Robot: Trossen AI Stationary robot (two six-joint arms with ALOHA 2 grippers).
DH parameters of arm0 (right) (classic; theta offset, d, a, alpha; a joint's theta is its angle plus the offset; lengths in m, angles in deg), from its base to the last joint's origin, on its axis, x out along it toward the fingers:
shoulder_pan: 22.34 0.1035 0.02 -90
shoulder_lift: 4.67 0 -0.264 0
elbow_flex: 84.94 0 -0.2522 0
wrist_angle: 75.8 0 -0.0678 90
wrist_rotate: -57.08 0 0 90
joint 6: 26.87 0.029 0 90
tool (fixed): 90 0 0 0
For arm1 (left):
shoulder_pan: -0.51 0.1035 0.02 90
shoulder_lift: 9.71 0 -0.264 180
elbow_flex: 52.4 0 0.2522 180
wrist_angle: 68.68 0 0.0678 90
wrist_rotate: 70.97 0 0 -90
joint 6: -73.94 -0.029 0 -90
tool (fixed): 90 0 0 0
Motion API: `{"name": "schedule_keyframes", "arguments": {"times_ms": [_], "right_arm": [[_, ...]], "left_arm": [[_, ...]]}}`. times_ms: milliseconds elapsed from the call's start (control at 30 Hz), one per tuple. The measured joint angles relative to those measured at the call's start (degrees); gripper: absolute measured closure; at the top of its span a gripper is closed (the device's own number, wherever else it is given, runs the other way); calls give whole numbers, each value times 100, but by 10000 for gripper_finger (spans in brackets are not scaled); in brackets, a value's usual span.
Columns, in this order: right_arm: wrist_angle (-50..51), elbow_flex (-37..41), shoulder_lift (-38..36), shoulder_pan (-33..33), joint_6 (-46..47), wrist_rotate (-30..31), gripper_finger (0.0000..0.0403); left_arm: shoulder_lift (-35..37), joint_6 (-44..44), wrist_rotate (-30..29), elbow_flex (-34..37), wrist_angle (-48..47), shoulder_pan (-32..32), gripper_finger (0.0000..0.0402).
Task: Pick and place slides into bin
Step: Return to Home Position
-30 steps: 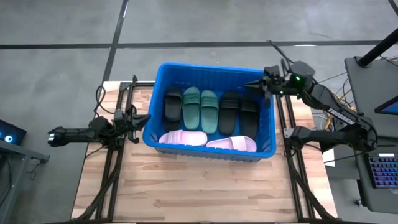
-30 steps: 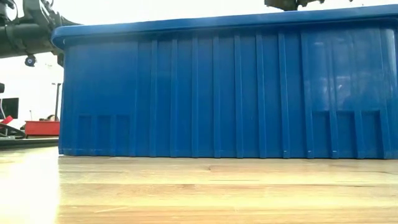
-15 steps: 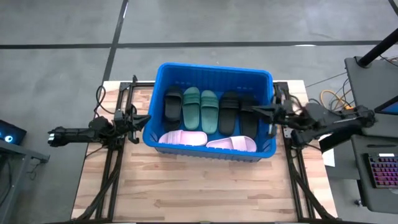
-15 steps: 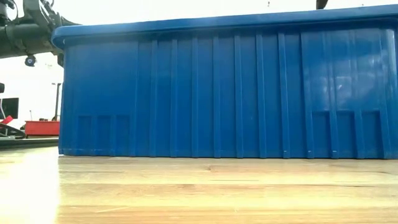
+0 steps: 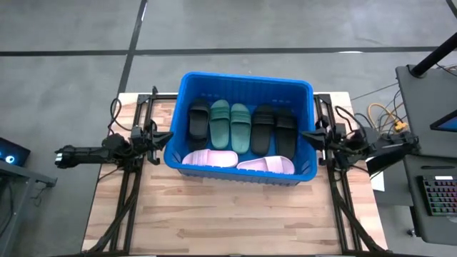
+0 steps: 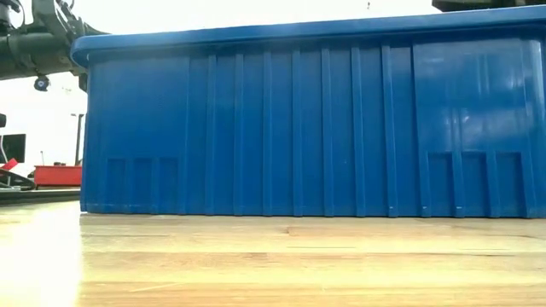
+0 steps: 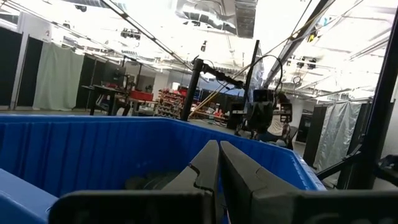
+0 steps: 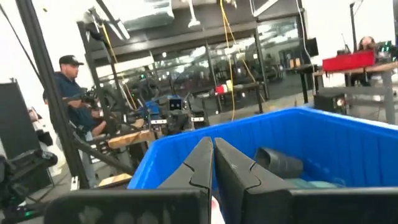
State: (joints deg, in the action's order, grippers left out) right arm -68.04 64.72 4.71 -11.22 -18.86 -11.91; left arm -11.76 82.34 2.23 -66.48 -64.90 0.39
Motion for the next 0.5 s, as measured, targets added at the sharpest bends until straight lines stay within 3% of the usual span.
{"name": "schedule_keyframes", "arguments": {"times_ms": [167, 400, 500], "right_arm": [[-26, 484, -938, 0, -493, -43, 394], [-236, 990, -812, 0, -173, -307, 394], [-827, 1242, -848, -4, -73, -329, 395]], "left_arm": [[0, 9, 2, -4, -2, 0, 401], [0, -11, 26, -20, -15, 0, 401], [-53, -26, 182, -17, -44, -1, 401]]}}
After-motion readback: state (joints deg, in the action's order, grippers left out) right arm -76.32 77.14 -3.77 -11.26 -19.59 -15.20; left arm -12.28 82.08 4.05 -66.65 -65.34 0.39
